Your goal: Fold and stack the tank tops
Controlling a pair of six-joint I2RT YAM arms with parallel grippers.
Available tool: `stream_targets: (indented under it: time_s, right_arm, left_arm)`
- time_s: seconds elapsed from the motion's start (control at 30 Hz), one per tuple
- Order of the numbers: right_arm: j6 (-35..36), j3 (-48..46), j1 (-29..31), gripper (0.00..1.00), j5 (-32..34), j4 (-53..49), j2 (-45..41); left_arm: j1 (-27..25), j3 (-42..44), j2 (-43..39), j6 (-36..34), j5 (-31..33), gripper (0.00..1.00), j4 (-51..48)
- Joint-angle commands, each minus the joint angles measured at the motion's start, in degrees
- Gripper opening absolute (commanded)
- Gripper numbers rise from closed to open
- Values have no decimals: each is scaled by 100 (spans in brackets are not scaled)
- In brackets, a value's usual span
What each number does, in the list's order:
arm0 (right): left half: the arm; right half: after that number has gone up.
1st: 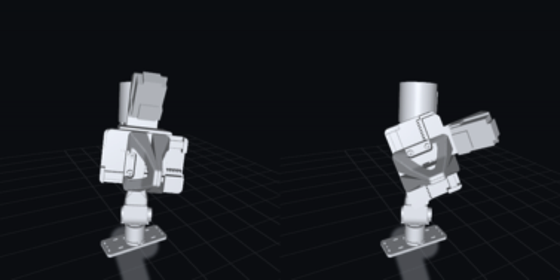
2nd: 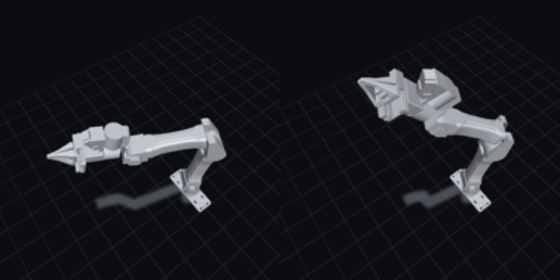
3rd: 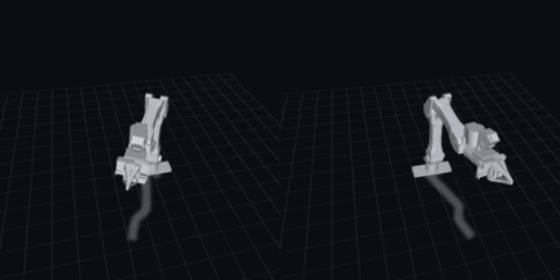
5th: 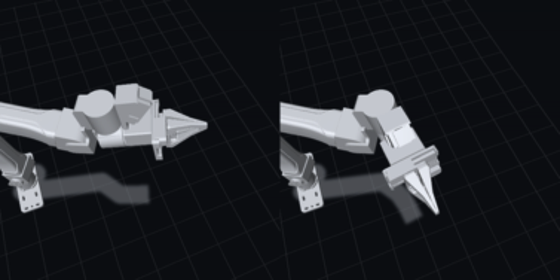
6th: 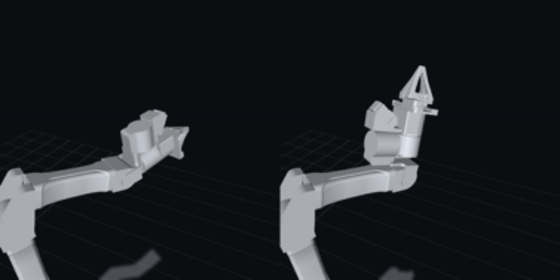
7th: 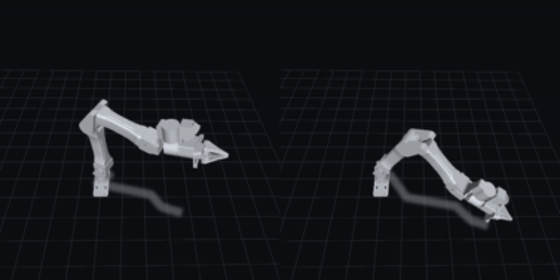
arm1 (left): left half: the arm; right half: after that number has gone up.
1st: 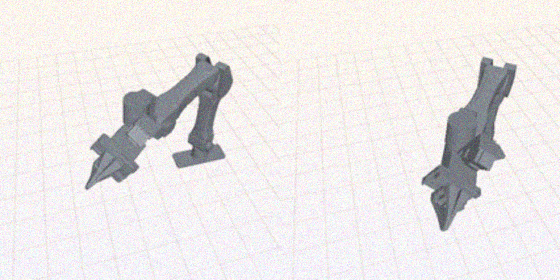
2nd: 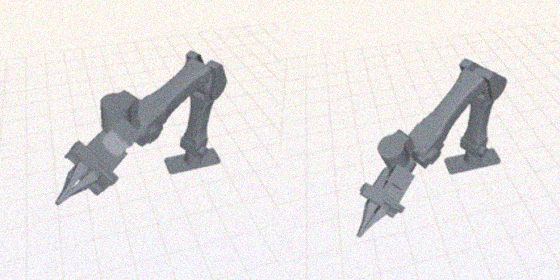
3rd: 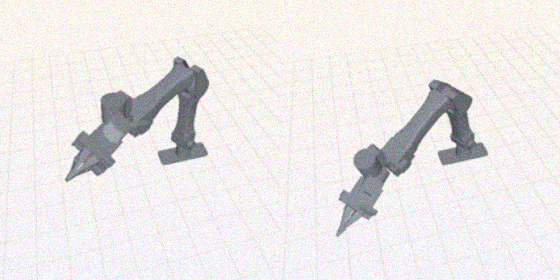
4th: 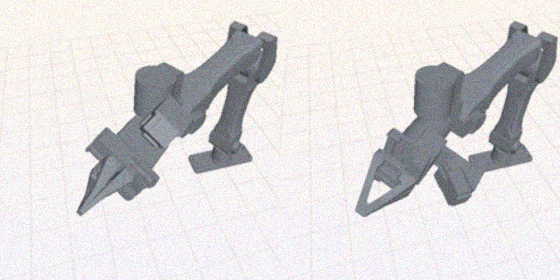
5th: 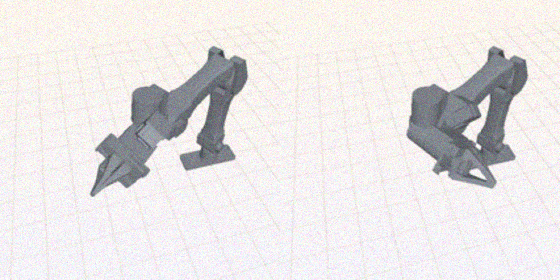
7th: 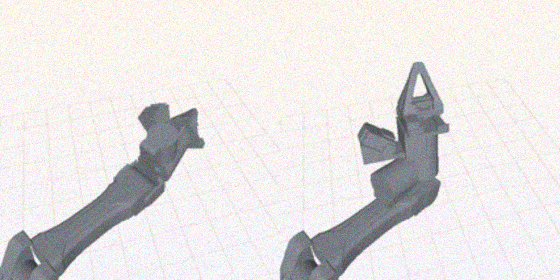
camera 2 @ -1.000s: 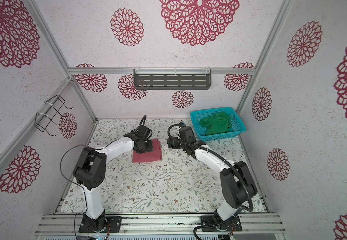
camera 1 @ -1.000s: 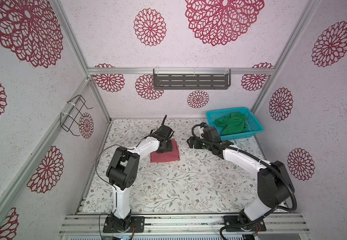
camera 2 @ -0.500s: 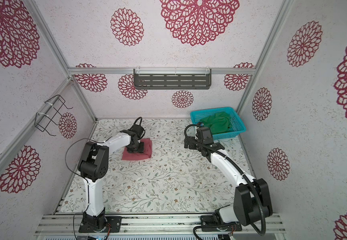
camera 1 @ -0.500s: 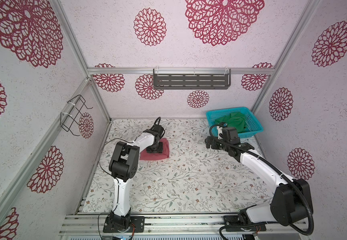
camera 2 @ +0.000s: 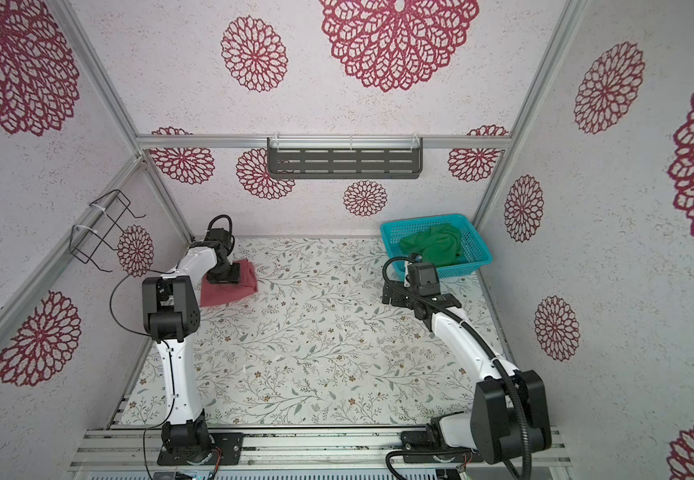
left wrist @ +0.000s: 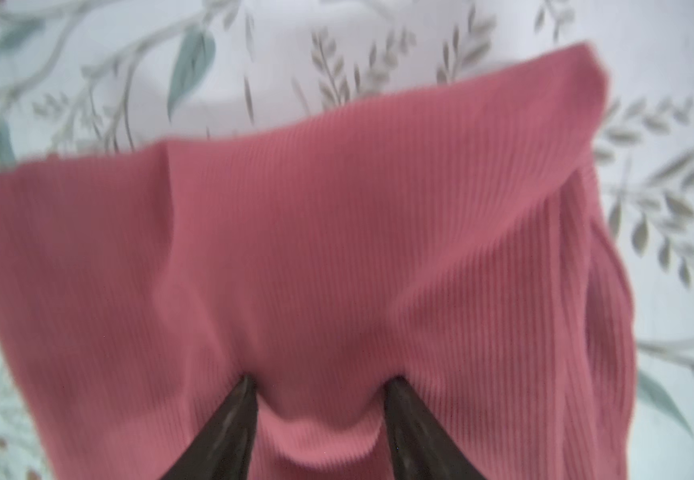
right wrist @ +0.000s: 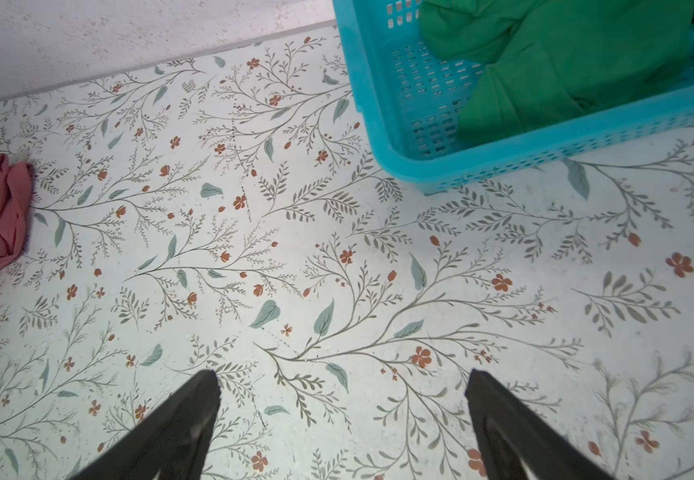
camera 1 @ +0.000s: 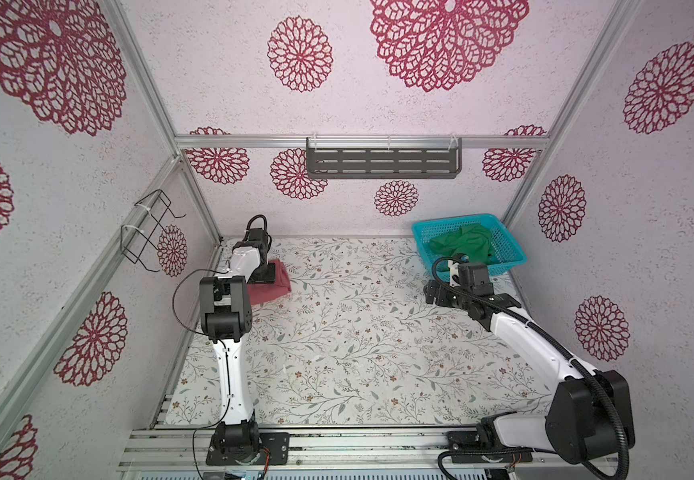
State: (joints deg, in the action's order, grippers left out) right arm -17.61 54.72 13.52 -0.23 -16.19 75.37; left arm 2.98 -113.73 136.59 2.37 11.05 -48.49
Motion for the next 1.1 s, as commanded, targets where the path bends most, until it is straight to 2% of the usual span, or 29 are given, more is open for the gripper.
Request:
stream_targets:
  time_s: [0.0, 0.17, 0.23, 0.33, 0.43, 0.53, 0.63, 0.73, 0.9, 1.03, 1.07]
  right_arm:
    - [64, -13, -140, 96, 14, -100, -333]
    - [213, 276, -514, 97, 311, -240, -376]
    - [203, 466, -830, 98, 369, -228, -286]
    - [165, 816, -1320, 99, 559, -208, 67]
    - [230, 1365, -1645, 97, 603, -111, 691]
    - [335, 2200, -1814, 95, 587, -139, 1576]
    - [423, 3172, -1887, 92, 576, -233, 2507]
    - [477, 4116, -1944, 91, 528, -306, 3387]
    - [443, 5347, -2063, 92, 418, -418, 4598]
    - [501, 5700, -2081, 92, 401, -504, 5050]
    - [516, 5671, -2081, 93, 414, -466, 5094]
  left_arm:
    - [137, -564, 416, -641, -48, 52, -223]
    - [190, -1103, 464, -720, -90, 58, -408]
    - [185, -1028, 245, -676, -148, 72, -381]
    - [134, -763, -252, -509, -191, 85, -357]
    - [-17, -166, -942, -338, -92, 89, -91]
    - [-165, 473, -1605, 225, 252, 88, -101]
    - [-141, 1435, -2225, 1009, -33, 84, 49]
    - [-114, 2306, -2655, 1423, -249, 80, 326]
    - [-20, 2893, -2549, 1604, -278, 70, 306]
    - [115, 3076, -2467, 1544, -174, 61, 311]
    - [171, 3062, -2203, 1531, -173, 60, 288]
